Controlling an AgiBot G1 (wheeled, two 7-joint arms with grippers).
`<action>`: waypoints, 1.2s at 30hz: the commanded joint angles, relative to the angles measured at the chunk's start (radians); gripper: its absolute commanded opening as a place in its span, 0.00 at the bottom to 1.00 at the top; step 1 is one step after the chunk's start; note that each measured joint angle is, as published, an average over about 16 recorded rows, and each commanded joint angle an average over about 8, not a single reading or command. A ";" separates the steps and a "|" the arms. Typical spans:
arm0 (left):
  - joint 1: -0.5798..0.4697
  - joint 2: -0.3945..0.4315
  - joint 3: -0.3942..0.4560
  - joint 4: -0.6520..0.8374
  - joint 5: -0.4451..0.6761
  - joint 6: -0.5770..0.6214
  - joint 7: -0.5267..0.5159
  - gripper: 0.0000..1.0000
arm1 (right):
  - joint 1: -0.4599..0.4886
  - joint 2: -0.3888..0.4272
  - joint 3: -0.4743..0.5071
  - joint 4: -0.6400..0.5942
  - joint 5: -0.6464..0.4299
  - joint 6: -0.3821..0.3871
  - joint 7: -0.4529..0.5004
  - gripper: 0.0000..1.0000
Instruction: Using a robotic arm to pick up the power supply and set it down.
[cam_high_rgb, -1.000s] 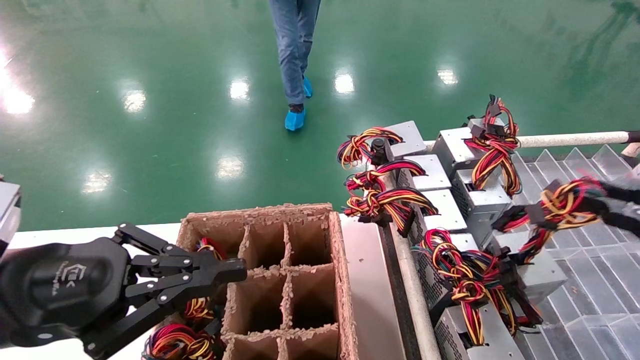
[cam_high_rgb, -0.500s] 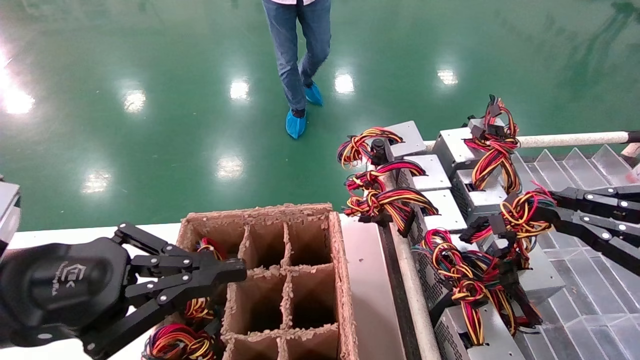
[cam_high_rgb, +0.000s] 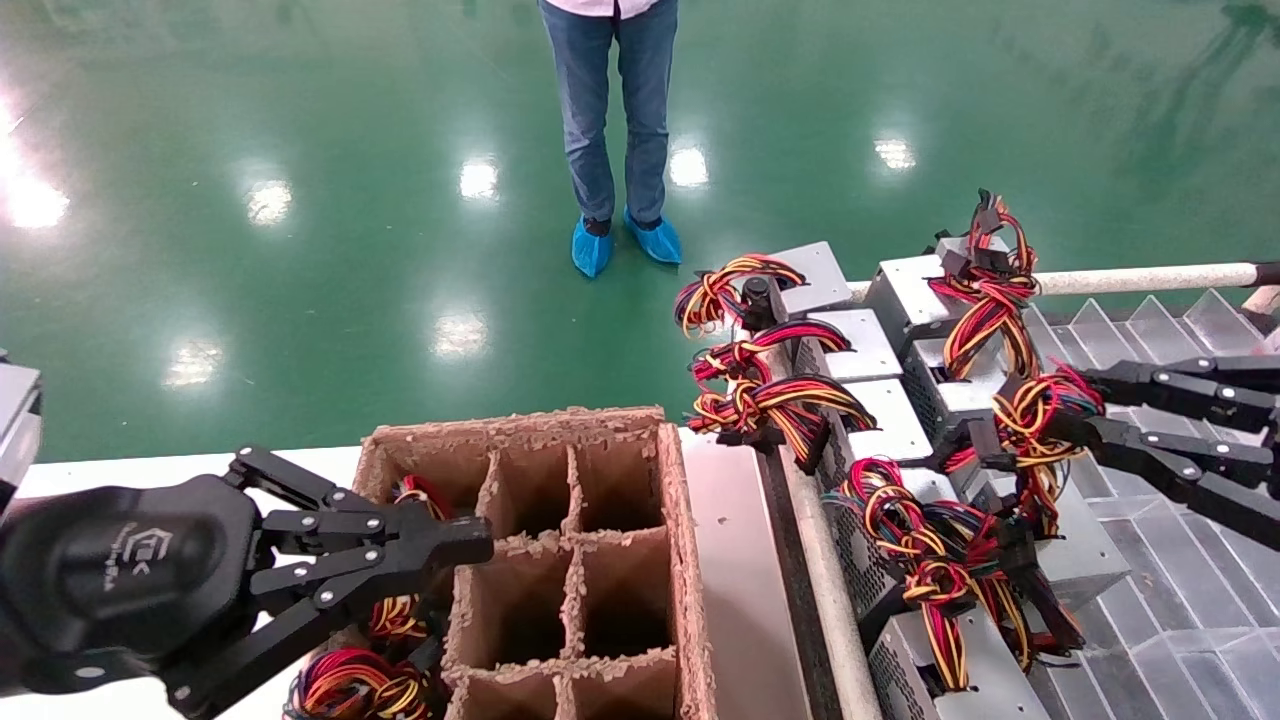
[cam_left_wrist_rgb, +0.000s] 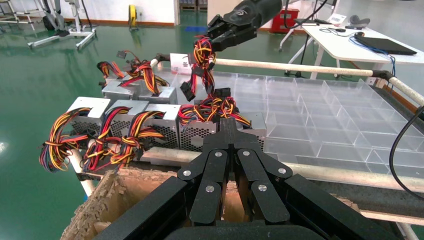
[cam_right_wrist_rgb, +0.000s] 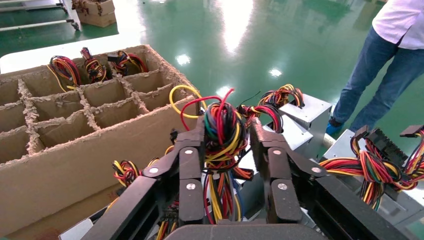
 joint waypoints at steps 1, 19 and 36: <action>0.000 0.000 0.000 0.000 0.000 0.000 0.000 0.00 | 0.007 -0.002 -0.001 0.004 -0.006 0.003 0.005 1.00; 0.000 0.000 0.000 0.000 0.000 0.000 0.000 0.00 | 0.121 0.015 -0.003 0.107 -0.118 0.016 0.106 1.00; 0.000 0.000 0.000 0.000 0.000 0.000 0.000 0.00 | 0.160 -0.029 0.061 0.183 -0.028 0.016 0.127 1.00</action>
